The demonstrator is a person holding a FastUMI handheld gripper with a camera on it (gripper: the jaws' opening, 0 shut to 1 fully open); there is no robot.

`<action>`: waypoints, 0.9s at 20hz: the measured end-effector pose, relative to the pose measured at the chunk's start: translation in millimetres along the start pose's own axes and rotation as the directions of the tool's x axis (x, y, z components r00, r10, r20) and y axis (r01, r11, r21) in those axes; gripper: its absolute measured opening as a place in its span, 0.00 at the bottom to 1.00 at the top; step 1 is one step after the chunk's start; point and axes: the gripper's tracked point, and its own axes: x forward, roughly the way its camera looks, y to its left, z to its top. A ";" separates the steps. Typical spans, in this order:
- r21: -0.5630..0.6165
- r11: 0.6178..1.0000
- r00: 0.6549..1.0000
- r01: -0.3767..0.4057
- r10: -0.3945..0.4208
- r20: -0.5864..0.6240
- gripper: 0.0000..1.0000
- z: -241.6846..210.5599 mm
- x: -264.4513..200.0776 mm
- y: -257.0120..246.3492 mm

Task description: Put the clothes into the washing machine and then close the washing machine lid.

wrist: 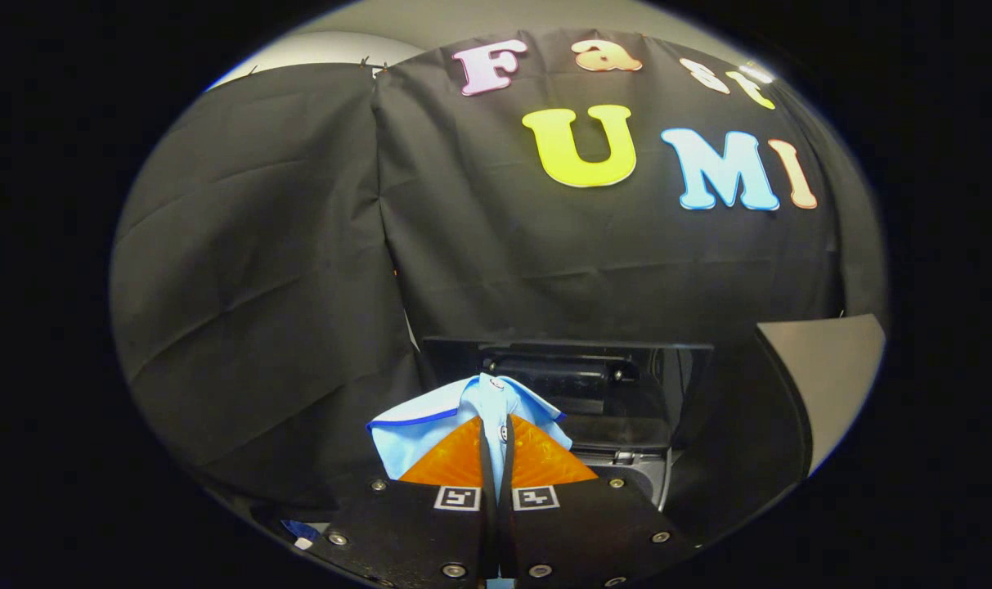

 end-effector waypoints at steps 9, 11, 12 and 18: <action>-0.007 0.992 0.991 0.123 -0.124 -0.057 0.01 -61.6 41.5 -21.3; 0.011 0.990 0.987 0.144 -0.143 -0.070 0.01 -72.9 50.8 -25.3; 0.024 0.988 0.986 0.152 -0.149 -0.081 0.01 -79.4 55.2 -25.6; 0.082 0.970 0.966 0.228 -0.216 -0.141 0.02 -115.6 72.2 -31.8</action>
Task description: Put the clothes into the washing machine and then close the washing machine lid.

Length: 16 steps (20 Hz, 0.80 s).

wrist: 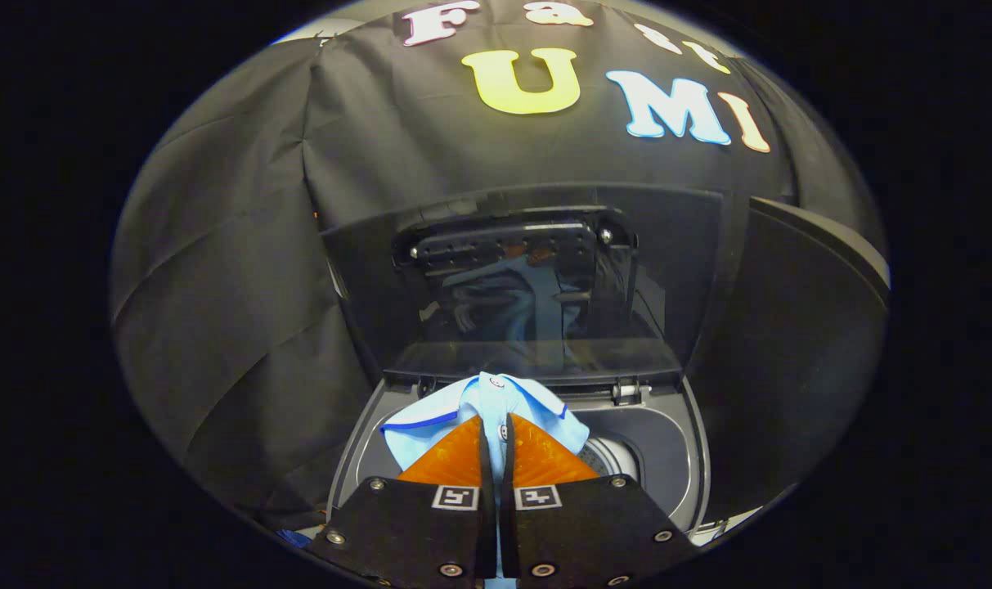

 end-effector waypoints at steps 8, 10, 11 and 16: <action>0.010 0.998 0.991 0.063 -0.061 -0.115 0.17 -34.5 11.5 -6.7; 0.011 0.998 0.989 0.055 -0.053 -0.137 0.28 -38.7 12.7 -7.5; 0.009 0.998 0.989 0.055 -0.054 -0.134 0.44 -32.9 8.1 -8.6; 0.003 0.997 0.990 0.080 -0.079 -0.120 0.95 -34.1 8.4 -9.9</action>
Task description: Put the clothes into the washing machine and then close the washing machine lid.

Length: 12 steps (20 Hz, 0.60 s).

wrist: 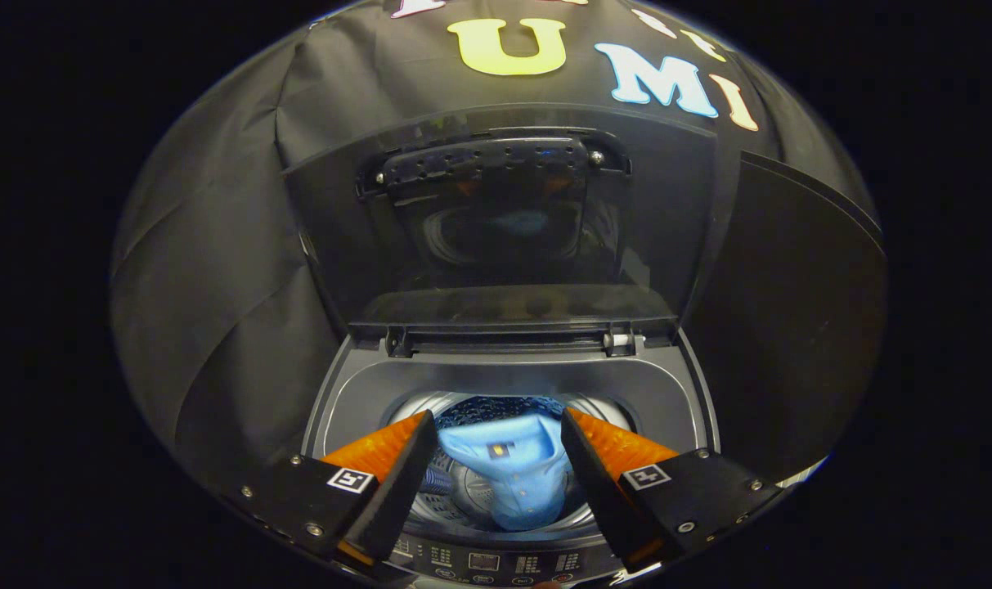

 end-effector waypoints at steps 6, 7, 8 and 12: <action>-0.019 1.000 0.991 0.021 -0.018 0.135 0.95 41.7 -17.8 0.1; -0.030 0.999 0.985 0.025 -0.020 0.173 0.95 52.8 -22.9 0.6; -0.040 0.999 0.977 0.027 -0.018 0.211 0.95 65.2 -28.3 2.0; -0.056 0.997 0.927 0.043 -0.019 0.374 0.95 112.4 -53.1 6.5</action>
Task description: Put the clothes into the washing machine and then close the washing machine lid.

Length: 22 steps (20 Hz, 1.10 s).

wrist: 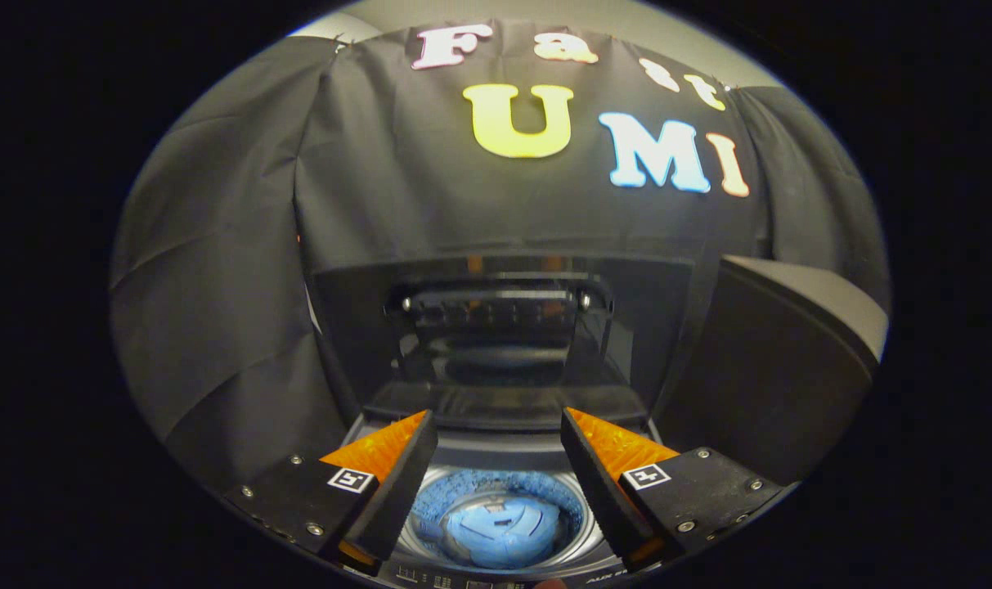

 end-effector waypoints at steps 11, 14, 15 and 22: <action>0.013 1.000 0.973 0.017 -0.019 0.228 0.95 98.2 24.9 13.0; 0.000 1.000 0.974 0.029 -0.028 0.223 0.95 115.7 46.4 16.7; 0.000 1.000 0.975 0.031 -0.030 0.218 0.95 117.5 54.2 17.5; 0.002 0.998 0.990 0.062 -0.062 0.126 0.95 115.3 106.7 20.8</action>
